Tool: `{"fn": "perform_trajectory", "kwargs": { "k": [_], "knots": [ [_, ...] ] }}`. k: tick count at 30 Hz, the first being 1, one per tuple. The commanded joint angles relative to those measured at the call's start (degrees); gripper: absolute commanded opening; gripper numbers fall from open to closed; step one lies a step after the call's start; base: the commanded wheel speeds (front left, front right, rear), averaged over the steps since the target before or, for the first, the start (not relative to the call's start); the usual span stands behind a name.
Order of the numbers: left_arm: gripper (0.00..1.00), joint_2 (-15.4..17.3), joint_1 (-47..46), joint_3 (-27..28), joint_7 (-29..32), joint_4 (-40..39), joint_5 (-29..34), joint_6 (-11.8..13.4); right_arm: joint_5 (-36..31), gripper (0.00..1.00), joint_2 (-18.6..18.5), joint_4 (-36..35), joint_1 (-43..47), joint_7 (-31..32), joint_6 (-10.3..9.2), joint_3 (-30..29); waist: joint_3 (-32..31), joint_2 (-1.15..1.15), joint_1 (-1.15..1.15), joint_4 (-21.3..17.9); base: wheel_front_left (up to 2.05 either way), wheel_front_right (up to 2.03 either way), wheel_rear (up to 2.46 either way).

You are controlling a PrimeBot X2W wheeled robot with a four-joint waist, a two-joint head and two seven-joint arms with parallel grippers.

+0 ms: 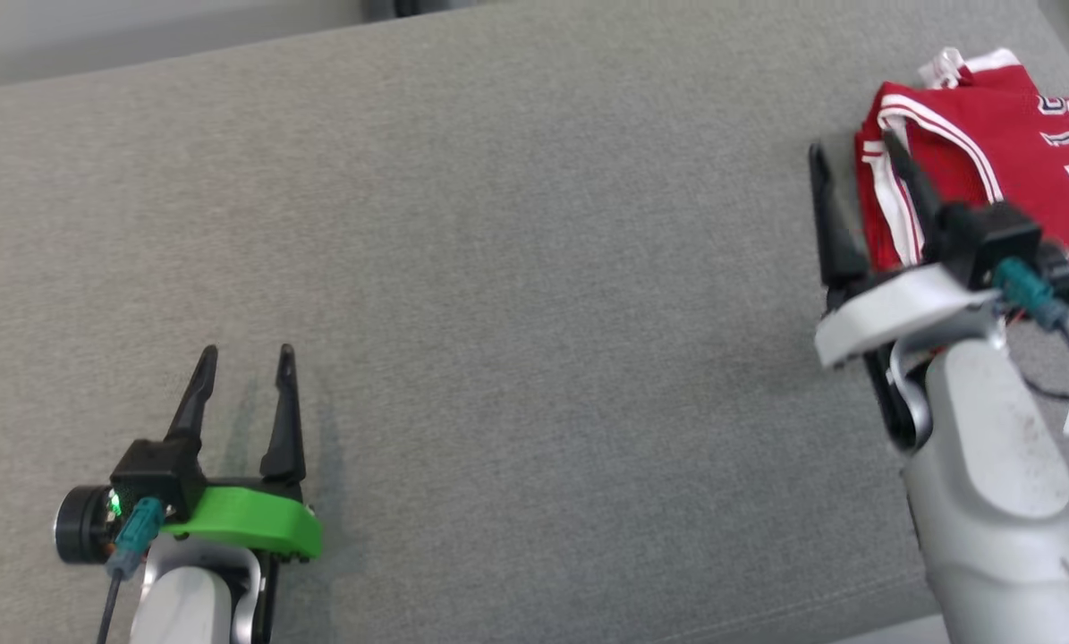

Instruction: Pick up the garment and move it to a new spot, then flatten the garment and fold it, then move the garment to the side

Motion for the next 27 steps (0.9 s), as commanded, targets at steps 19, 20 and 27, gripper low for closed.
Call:
{"fn": "perform_trajectory", "kwargs": {
  "k": [19, 20, 27],
  "knots": [
    [1.0, -1.3, 9.6, 4.0, 0.0, 0.4, 0.0, 0.1, 4.9, 1.0, -0.2, -2.4, 19.8, -0.2, -0.12, 4.0, -12.4, 0.0, 0.0, 7.7, 0.0, 0.0, 0.0],
    [1.0, -1.4, 9.9, 4.1, 0.0, 0.4, 0.0, 0.1, 4.9, 1.0, -0.2, -2.4, 20.4, -0.2, -0.12, 4.1, -12.8, 0.0, 0.0, 7.8, 0.0, 0.0, 0.0],
    [1.0, -1.4, 12.3, 3.5, 0.0, 0.3, -1.0, 0.1, 4.9, 1.0, -0.2, -1.7, 23.2, -0.2, -0.12, 4.0, -15.0, 0.0, 0.0, 8.1, 0.0, 0.0, 0.0]
  ]
}}
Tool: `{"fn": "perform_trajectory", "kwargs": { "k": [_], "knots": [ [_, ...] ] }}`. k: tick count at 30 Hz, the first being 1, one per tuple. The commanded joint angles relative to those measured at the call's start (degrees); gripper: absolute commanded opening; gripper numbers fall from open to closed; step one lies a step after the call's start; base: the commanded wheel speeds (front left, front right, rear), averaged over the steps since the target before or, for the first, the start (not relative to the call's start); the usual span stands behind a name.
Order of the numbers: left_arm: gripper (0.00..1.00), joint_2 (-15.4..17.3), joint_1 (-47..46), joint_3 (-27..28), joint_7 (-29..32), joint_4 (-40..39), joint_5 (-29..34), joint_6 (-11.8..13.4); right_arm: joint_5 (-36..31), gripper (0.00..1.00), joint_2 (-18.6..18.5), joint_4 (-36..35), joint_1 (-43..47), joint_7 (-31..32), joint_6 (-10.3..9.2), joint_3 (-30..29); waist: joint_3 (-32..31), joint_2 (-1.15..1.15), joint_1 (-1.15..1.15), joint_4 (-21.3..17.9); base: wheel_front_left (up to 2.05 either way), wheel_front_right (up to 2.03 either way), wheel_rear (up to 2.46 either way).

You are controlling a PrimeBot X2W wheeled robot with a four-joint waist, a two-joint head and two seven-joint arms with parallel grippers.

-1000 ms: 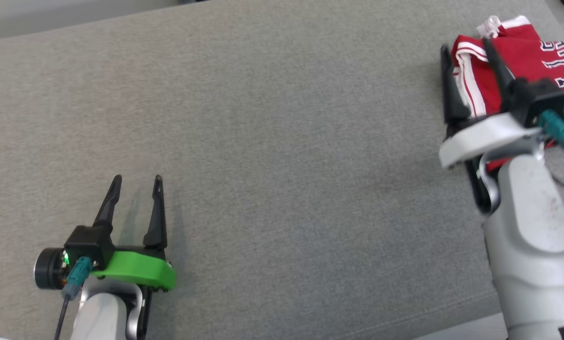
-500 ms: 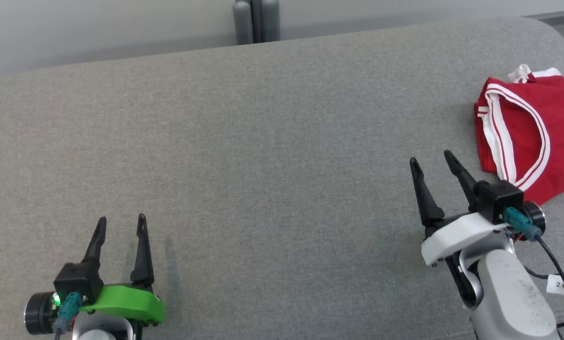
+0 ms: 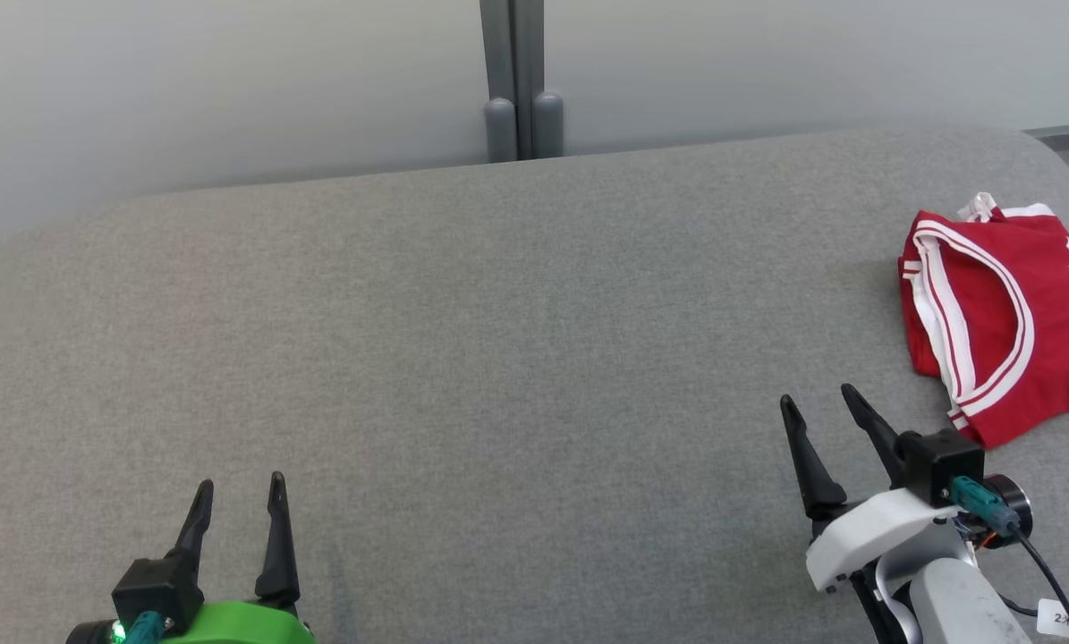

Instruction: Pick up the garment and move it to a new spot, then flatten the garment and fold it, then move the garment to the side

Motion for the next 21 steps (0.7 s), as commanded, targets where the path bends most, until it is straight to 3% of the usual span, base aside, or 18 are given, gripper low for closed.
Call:
{"fn": "perform_trajectory", "kwargs": {
  "k": [1, 2, 3, 8, 21],
  "knots": [
    [1.0, 0.0, 0.9, -0.2, 0.0, 0.0, -0.3, 0.1, 0.1, 1.0, -0.3, 0.2, 0.7, -0.2, -0.12, -0.1, -0.6, 0.0, 0.0, 0.4, 0.0, 0.0, 0.0],
    [1.0, 0.0, 1.0, -0.6, 0.0, 0.2, -0.8, 0.1, 0.0, 1.0, -0.2, 0.3, 0.9, -0.2, -0.12, -0.1, -0.7, 0.0, 0.0, 0.5, 0.0, 0.0, 0.0],
    [0.0, 0.0, 0.2, -0.5, 0.0, 0.2, -0.8, 0.0, 0.0, 0.0, 0.0, 0.2, 0.3, 0.0, 0.0, -0.1, -0.6, 0.0, 0.0, 0.3, 0.0, 0.0, 0.0],
    [0.0, -0.4, 0.1, -0.7, 0.4, 2.3, -1.8, 0.0, 0.9, 0.0, 0.4, 2.2, 1.5, 0.6, 0.0, -0.4, -0.7, 0.0, 0.0, 0.4, 0.0, 0.0, 0.0],
    [0.0, -0.3, -1.4, 0.4, 4.1, 1.4, -15.9, 0.1, 15.6, 0.0, 0.3, 0.2, 1.9, 4.3, -0.01, -1.7, -0.8, 0.0, 0.0, 0.7, 0.0, 0.0, 0.0]
  ]
}}
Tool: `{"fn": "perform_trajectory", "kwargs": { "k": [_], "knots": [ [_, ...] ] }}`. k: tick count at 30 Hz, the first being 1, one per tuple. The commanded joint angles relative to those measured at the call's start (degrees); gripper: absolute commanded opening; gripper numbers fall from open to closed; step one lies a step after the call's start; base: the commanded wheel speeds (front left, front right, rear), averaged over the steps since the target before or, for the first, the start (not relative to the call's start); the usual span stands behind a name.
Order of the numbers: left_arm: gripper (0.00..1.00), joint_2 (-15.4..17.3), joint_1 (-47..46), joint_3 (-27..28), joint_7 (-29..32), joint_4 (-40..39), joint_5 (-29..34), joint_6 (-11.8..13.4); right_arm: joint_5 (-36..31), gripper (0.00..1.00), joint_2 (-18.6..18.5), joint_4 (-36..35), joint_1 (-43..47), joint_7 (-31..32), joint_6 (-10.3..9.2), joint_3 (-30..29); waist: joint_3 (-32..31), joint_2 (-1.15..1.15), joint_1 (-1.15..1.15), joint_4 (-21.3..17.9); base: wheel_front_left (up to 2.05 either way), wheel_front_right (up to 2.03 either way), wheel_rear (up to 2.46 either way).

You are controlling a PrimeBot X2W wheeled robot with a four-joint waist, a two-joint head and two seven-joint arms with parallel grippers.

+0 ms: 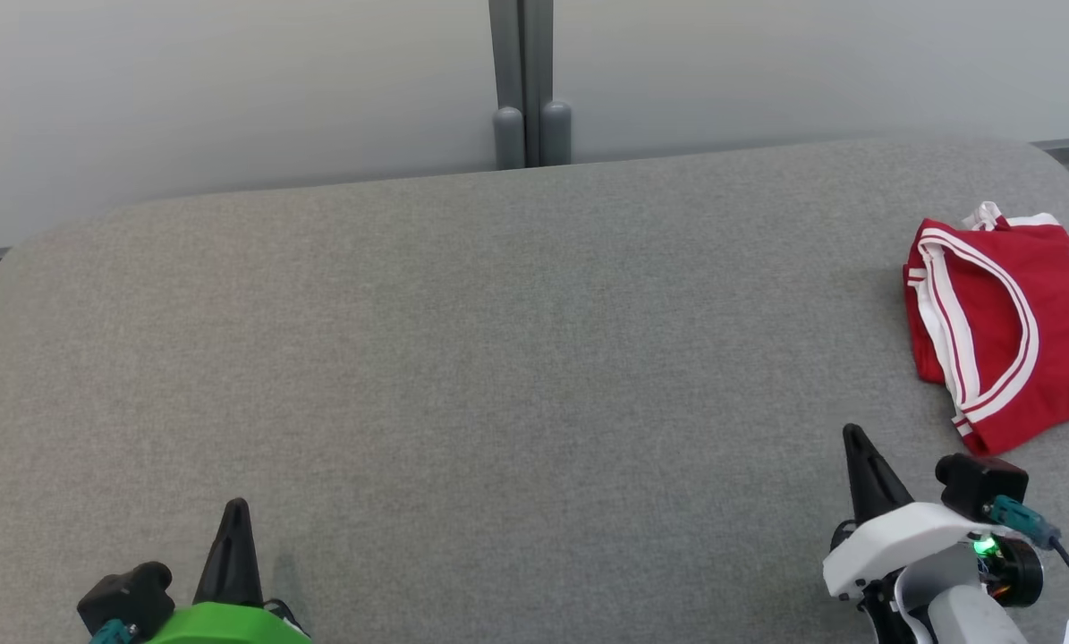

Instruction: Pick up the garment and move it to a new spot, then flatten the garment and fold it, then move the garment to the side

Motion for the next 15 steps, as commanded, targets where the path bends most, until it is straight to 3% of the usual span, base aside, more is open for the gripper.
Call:
{"fn": "perform_trajectory", "kwargs": {
  "k": [1, 15],
  "knots": [
    [0.0, 0.2, -1.6, 0.3, 0.5, -1.1, -2.5, 0.2, 2.7, 0.0, -0.2, -1.4, -0.5, 0.5, -0.01, -0.4, 0.0, 0.0, 0.0, 0.0, 0.0, 0.0, 0.0],
    [0.0, 0.3, -2.8, 1.3, 3.8, -2.4, -15.2, 0.5, 15.8, 0.0, -0.3, -3.3, 0.0, 3.6, -0.02, -1.5, -0.2, 0.0, 0.0, 0.3, 0.0, 0.0, 0.0]
  ]
}}
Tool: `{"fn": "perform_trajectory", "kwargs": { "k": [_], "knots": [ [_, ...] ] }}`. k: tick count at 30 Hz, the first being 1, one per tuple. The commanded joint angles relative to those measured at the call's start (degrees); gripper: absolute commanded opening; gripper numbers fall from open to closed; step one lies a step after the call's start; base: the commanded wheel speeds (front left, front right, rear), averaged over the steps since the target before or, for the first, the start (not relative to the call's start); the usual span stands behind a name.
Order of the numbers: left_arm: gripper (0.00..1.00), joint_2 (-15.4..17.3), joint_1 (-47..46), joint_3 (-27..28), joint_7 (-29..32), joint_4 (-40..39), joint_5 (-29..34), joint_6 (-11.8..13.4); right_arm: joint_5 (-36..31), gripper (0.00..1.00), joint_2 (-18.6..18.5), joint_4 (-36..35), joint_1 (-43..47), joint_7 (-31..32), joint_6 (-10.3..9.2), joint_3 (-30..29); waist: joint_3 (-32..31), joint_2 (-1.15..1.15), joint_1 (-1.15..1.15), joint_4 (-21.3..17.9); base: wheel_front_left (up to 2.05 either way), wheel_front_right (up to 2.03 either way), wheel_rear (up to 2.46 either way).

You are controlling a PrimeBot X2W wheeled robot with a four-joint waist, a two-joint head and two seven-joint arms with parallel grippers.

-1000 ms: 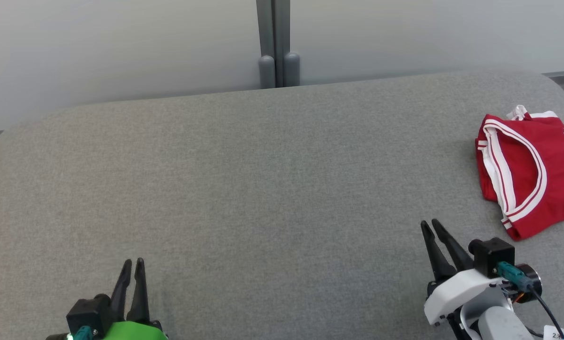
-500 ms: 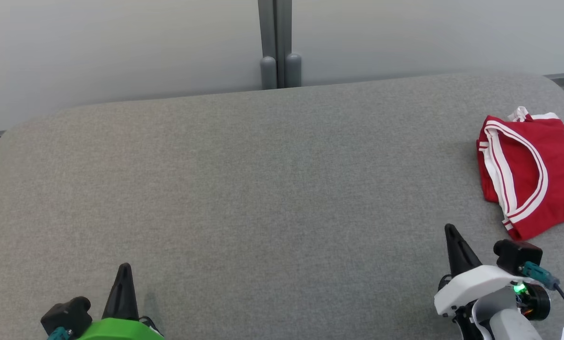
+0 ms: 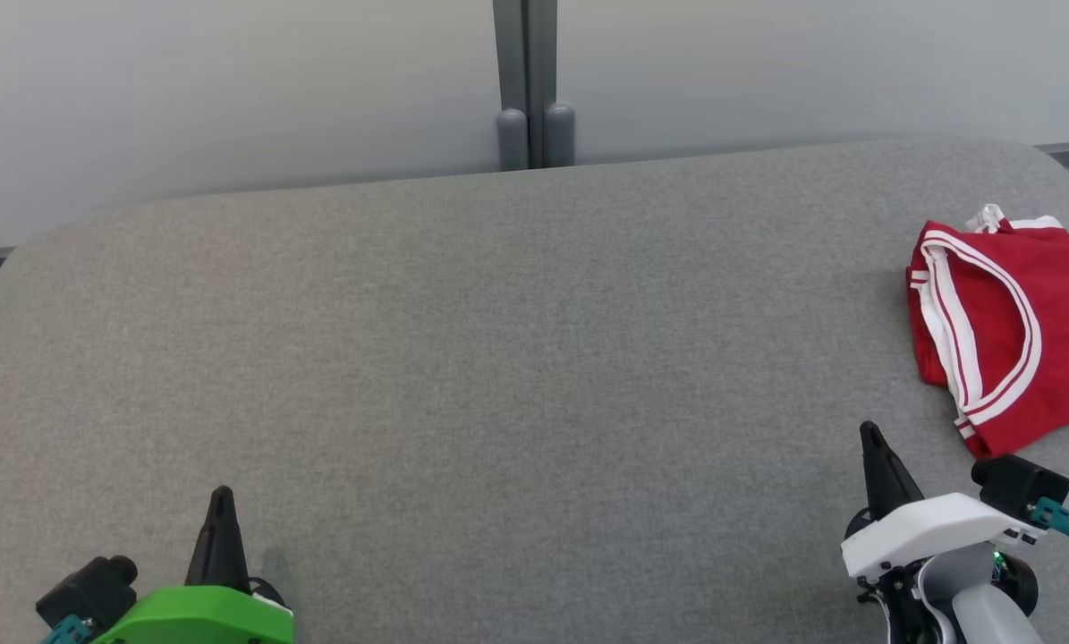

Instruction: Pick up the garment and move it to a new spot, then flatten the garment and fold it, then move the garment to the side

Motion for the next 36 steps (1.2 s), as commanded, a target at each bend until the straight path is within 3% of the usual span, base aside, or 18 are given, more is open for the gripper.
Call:
{"fn": "perform_trajectory", "kwargs": {
  "k": [1, 36],
  "knots": [
    [0.0, 0.3, -1.9, 0.5, 0.5, -1.0, -2.3, 0.1, 2.4, 0.0, -0.3, -1.3, -0.5, 0.5, -0.02, -0.4, 0.0, 0.0, 0.0, 0.0, 0.0, 0.0, 0.0],
    [0.0, 0.5, -4.2, 2.3, 6.9, -3.0, -26.8, 0.7, 27.8, 0.0, -0.5, -4.6, 0.3, 6.9, -0.05, -2.7, -0.4, 0.0, 0.0, 0.7, 0.0, 0.0, 0.0]
  ]
}}
